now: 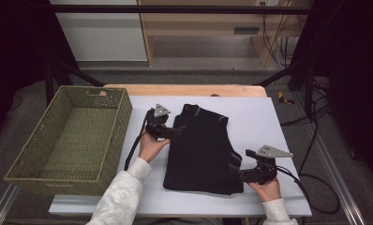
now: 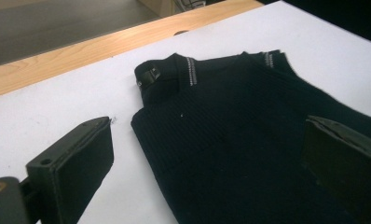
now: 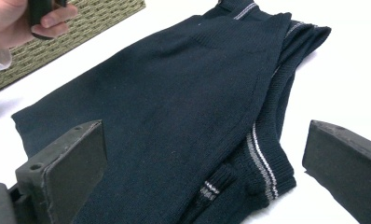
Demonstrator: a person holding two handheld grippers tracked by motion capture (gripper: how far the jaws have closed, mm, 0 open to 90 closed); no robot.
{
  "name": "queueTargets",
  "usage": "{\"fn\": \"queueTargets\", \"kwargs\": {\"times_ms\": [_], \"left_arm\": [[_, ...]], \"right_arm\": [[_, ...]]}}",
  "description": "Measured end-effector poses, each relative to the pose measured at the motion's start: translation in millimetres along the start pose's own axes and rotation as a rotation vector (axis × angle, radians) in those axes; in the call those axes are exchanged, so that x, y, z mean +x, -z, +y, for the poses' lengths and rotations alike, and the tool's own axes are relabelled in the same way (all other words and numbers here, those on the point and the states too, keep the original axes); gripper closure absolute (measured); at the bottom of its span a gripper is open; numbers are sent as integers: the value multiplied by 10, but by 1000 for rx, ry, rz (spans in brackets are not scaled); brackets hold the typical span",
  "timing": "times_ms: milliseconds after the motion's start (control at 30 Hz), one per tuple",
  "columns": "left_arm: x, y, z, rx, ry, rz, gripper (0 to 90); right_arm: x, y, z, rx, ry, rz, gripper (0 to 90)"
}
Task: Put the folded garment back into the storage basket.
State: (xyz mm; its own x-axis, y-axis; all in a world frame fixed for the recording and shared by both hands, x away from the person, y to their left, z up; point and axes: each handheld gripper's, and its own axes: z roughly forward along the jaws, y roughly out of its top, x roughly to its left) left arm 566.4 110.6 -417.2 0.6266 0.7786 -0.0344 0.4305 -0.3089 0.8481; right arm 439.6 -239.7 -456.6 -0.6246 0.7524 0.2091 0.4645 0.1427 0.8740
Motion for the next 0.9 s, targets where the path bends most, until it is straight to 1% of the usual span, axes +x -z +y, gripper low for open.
{"fn": "queueTargets", "kwargs": {"times_ms": [67, 100, 233, 333, 367, 467, 500, 633, 700, 767, 800, 867, 900], "left_arm": [[14, -53, -7, 8, 7, -1, 23], [20, -105, -14, 18, 5, 2, 23], [29, -171, -26, 31, 2, 14, 23], [63, -255, -50, 53, 9, 25, 23], [63, -255, -50, 53, 9, 25, 23], [84, -319, -78, 76, 10, 41, 24], [99, -360, -99, 87, 13, 54, 26], [112, -413, -129, 103, 22, 51, 33], [122, -463, -159, 118, 24, 58, 49], [129, -478, -168, 124, 23, 61, 52], [151, -508, -186, 133, 34, 69, 62], [162, -521, -193, 137, 41, 66, 68], [172, -536, -201, 139, 41, 71, 74]], "right_arm": [[1, 1, 1, -1, -1, 1, 2], [-1, 2, 1, -1, -1, 1, 2], [-2, 1, 1, 1, 1, 0, 2], [-2, -2, -1, 3, 1, 0, 2], [-2, -2, -1, 3, 1, 0, 2], [-2, -4, -1, 3, 1, 0, 2], [-1, -6, -2, 5, 1, 0, 2], [-1, -10, -4, 8, 1, -1, 2], [-1, -16, -7, 11, 1, -1, 2], [0, -19, -8, 14, -1, -1, 2], [0, -24, -10, 16, 1, -2, 2], [1, -26, -11, 16, 1, -2, 2], [0, -27, -11, 17, 2, 0, 2]]}}
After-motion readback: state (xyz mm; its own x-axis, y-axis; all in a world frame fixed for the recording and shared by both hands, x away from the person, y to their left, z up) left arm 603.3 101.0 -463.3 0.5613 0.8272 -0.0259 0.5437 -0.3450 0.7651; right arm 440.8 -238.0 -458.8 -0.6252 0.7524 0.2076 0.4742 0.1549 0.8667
